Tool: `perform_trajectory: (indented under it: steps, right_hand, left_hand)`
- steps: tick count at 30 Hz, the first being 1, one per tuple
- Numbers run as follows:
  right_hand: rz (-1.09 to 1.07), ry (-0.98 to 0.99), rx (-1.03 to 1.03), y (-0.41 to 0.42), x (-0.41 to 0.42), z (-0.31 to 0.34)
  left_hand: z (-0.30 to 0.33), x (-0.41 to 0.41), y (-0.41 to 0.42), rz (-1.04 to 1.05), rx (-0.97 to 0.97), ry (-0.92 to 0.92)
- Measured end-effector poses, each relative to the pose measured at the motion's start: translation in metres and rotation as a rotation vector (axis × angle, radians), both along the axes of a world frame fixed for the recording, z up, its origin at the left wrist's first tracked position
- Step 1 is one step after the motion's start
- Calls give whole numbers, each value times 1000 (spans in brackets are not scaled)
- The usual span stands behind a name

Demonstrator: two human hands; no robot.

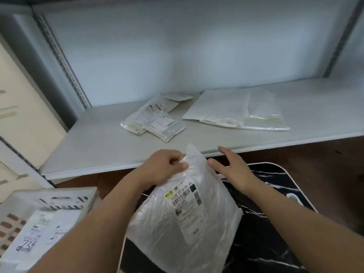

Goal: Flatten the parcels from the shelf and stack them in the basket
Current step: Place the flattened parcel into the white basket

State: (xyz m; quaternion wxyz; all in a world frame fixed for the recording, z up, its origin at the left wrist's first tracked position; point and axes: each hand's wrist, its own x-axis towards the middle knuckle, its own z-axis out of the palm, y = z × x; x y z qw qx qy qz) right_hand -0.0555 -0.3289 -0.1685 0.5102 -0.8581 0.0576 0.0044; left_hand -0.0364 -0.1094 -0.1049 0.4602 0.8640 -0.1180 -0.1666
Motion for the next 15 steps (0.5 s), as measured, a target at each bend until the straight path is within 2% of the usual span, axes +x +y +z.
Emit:
perform_trajectory:
  steps: [2, 3, 5, 9, 11, 13, 15]
  right_hand:
    - [73, -36, 21, 2, 1, 22]
    - [83, -45, 61, 0, -1, 33]
    - [122, 6, 83, -3, -7, 55]
    - [275, 78, -19, 0, -19, 70]
    - [315, 106, 60, 3, -26, 73]
    - [287, 71, 218, 5, -33, 78]
    - [223, -18, 280, 6, -34, 89]
  left_hand:
    - [22, -2, 1, 27, -126, -18]
    - [27, 1, 4, 51, -125, 3]
    - [35, -4, 5, 43, 95, -94]
    - [46, -13, -1, 30, 115, -299]
    - [56, -19, -7, -7, 176, -399]
    - [68, -23, -9, -9, 135, -411]
    - [79, -25, -5, 51, 235, -390]
